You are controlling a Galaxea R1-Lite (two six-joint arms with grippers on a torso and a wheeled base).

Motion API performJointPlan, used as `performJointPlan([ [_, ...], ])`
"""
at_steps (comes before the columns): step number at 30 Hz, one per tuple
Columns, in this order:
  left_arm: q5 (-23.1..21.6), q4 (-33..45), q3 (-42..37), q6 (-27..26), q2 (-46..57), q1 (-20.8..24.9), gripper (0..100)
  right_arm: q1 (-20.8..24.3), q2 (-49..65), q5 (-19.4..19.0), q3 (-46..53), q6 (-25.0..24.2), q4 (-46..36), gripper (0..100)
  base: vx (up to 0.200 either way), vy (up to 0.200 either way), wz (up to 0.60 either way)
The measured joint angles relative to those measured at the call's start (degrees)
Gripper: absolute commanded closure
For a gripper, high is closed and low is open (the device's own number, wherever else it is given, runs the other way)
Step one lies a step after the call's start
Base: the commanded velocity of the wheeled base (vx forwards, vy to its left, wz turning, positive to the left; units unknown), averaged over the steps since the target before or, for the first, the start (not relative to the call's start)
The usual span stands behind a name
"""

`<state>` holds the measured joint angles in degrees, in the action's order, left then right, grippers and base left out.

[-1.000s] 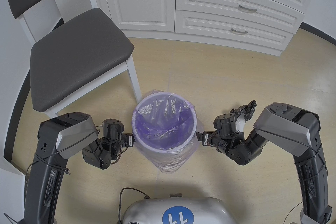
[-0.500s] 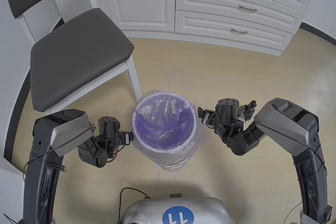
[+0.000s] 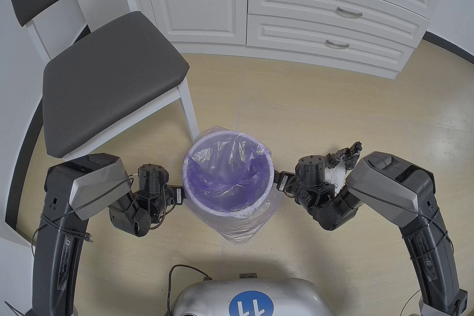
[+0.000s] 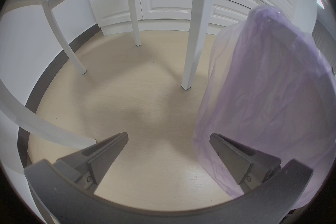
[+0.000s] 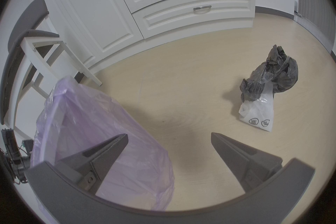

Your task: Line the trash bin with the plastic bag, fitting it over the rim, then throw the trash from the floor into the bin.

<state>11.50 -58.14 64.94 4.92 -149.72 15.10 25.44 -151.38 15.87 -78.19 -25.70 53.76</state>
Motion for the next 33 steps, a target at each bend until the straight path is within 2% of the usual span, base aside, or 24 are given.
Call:
performJointPlan([
  [8,0.0,0.1,0.0,0.0,0.1,0.0,0,0.0,0.4,-1.6,3.5,0.6,-5.7,0,0.0,0.0,0.0],
  [18,-1.0,0.2,-1.2,-1.5,1.4,-1.3,0,-0.6,3.3,-1.6,8.7,5.7,-5.3,0,0.0,0.0,0.0],
  [23,-5.4,0.1,-6.0,-3.9,4.4,-2.1,0,-1.0,6.3,-1.7,12.2,8.6,-5.1,0,0.0,0.0,0.0],
  [28,-11.7,-0.2,-13.8,-9.4,9.4,-3.3,0,-1.2,10.0,-1.9,17.3,12.1,-4.5,0,0.0,0.0,0.0],
  [33,-14.0,-0.5,-18.5,-12.5,13.9,-4.5,0,-0.9,13.4,-2.3,22.8,16.7,0.7,0,0.0,0.0,0.0],
])
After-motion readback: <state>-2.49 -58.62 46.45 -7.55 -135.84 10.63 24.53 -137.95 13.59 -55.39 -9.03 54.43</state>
